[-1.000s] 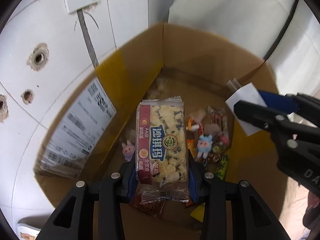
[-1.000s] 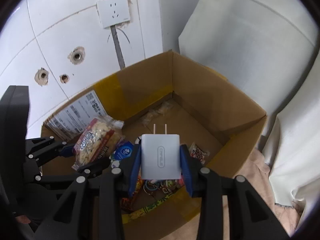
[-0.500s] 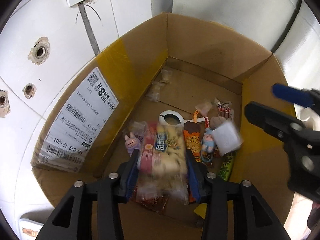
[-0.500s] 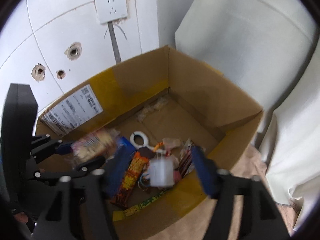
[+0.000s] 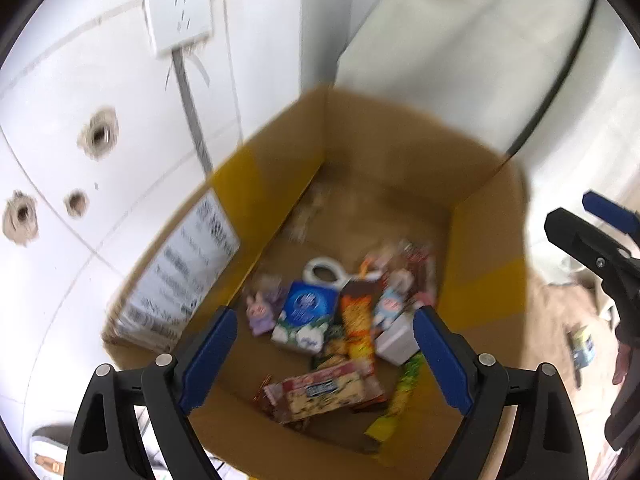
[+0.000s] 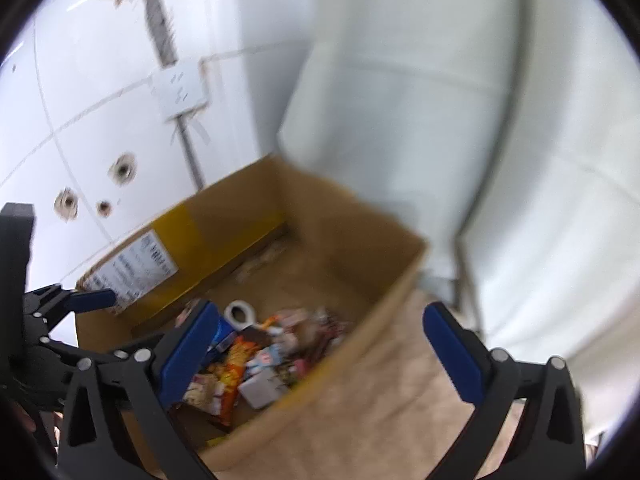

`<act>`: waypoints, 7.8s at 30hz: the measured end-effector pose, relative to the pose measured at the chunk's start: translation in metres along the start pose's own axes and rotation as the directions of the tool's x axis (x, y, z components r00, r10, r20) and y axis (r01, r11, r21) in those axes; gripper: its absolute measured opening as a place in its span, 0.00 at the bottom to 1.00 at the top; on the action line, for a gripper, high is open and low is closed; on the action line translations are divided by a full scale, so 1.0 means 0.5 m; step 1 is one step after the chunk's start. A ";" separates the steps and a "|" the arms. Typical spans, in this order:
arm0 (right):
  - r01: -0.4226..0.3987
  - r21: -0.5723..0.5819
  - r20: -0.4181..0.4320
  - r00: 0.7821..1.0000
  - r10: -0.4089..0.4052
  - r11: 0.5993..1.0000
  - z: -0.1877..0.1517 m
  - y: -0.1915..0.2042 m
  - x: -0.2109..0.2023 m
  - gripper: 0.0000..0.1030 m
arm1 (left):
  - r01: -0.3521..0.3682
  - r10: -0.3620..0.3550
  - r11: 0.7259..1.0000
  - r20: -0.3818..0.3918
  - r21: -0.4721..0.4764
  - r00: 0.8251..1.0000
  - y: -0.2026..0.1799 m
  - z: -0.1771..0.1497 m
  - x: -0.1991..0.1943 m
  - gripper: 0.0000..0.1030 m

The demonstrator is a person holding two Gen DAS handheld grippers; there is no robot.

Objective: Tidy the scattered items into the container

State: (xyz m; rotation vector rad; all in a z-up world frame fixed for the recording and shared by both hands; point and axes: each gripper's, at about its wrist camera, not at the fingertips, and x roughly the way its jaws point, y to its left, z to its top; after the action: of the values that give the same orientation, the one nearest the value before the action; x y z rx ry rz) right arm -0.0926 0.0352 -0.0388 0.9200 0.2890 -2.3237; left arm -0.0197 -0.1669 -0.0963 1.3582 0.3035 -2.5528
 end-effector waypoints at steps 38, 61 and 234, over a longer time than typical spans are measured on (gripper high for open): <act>0.404 0.336 -0.224 0.912 -0.344 0.851 -0.474 -0.495 -0.220 1.00 | 0.303 -0.254 0.839 -0.169 0.452 0.952 -0.668 -0.182 0.140 0.88; 0.311 0.246 -0.425 0.886 -0.186 0.918 -0.574 -0.452 -0.041 0.20 | 0.261 -0.214 0.893 -0.165 0.366 0.963 -0.593 -0.174 0.176 0.88; 0.485 0.378 -0.197 0.875 -0.443 0.789 -0.249 -0.340 -0.294 1.00 | 0.140 -0.158 0.948 0.039 0.284 0.987 -0.410 -0.005 -0.095 1.00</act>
State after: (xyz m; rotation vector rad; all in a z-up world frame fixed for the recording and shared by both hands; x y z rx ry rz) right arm -0.0464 0.2878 -0.0340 1.2919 0.0529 -2.8731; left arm -0.0535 0.0338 -0.0433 1.3932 0.0323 -2.8450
